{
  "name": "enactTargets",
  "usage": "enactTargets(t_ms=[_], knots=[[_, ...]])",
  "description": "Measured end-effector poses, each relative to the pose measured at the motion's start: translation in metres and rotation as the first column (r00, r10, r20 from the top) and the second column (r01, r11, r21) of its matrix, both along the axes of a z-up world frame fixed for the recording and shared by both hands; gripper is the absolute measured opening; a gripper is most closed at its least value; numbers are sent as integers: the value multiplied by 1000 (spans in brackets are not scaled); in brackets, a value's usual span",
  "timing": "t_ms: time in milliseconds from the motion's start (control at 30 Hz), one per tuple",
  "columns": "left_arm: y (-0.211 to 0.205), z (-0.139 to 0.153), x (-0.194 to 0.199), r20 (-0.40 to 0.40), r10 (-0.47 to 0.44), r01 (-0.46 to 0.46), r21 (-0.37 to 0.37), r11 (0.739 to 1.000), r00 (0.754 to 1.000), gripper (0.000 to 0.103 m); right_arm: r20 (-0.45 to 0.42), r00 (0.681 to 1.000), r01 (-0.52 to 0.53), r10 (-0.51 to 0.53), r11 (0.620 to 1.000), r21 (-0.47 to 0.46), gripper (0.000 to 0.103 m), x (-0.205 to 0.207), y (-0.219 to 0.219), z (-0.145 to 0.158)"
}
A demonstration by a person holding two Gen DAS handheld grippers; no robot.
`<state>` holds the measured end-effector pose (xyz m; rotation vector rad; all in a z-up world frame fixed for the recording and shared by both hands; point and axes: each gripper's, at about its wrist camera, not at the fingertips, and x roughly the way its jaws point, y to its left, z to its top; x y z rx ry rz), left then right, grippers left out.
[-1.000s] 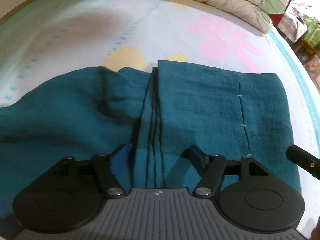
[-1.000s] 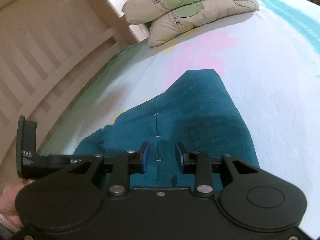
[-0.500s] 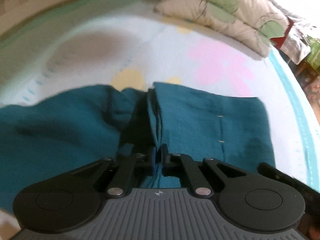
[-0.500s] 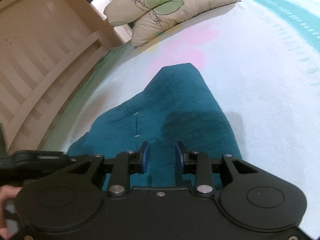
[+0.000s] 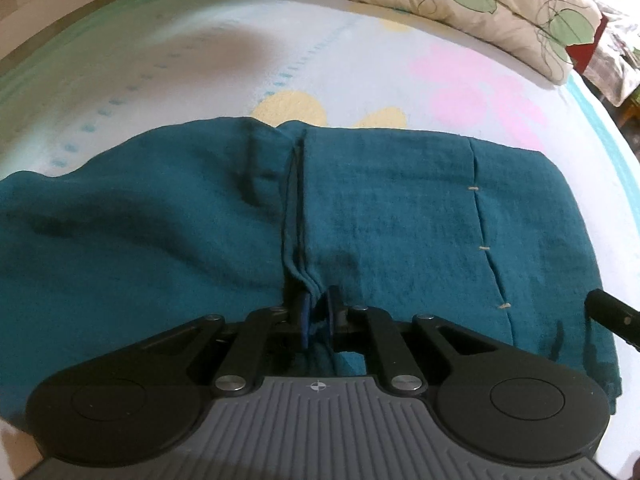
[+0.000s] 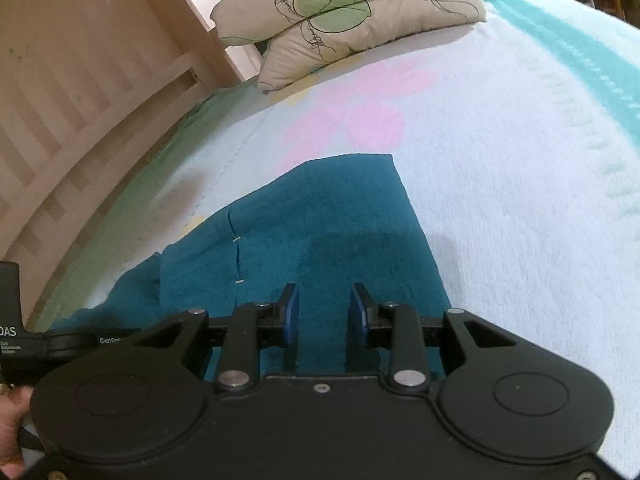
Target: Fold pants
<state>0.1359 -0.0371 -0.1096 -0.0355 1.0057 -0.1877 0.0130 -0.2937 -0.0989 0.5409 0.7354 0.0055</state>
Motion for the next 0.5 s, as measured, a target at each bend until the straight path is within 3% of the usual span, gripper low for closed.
enactTargets(t_ms=[100,200,233,367,467,500], knots=[[3,-2,0,-14,26,-26,-27,999,1000,10,25,1000,-4,5,999,-39,41,5,3,10],[6,-3,0,-23,40,-41,-41,998,999,10,29,999,-13,16,992,-123,29,27,7,21],[6,-3,0,-25,39,-40,-43,998,999,10,4,1000,-16,16,987,-157,24,41,7,22],[12,-4,1,-40,53,-56,-79,995,998,10,-64,998,-24,11,978,-206,23,93,3,22],[16,-5,2,-53,64,-69,-106,992,997,10,-167,986,-41,0,969,-244,21,125,-1,8],[16,-5,3,-55,65,-70,-109,992,996,10,-218,976,-51,-6,966,-254,14,133,-2,0]])
